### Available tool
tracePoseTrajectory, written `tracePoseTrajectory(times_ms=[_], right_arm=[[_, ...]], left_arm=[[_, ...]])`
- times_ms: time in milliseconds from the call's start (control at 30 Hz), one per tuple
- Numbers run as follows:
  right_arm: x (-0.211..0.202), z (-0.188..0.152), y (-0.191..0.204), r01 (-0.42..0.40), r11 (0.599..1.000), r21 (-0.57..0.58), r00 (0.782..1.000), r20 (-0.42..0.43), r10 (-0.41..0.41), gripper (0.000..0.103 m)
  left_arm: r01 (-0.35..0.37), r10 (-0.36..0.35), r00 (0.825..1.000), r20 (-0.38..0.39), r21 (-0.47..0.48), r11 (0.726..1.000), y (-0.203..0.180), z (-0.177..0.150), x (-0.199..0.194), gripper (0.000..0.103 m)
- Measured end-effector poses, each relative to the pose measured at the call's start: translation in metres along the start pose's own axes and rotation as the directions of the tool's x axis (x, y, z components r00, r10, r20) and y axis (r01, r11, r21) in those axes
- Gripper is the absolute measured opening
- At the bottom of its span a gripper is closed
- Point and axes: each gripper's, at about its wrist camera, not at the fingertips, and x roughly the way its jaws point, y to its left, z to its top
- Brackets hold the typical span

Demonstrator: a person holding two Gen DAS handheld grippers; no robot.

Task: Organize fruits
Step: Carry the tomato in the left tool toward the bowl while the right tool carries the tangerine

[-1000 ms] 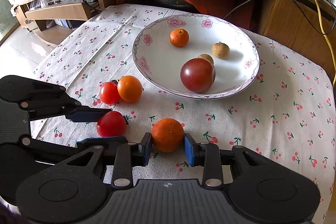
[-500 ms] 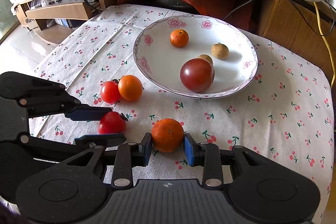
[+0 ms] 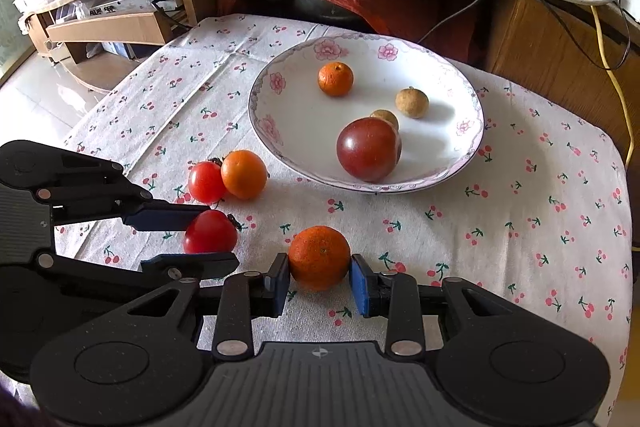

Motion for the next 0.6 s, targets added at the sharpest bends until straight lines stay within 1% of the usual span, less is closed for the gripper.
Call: tracePoseTrajectory(times_ms=[200,600], right_arm=[[-0.005,0.004,-0.003,0.001,1.0,0.011,1.0,0.022,-0.001,0.028],[-0.011,0.014,-0.01,0.011,0.999,0.037,0.998,0.059,-0.013,0.028]], left_arm=[[-0.005,0.005,0.999,0.032,-0.013,1.0,0.002,0.007,-0.008,0.037],[-0.016,0.018,0.998,0.067,-0.03,0.999,0.006,0.025,-0.008,0.037]])
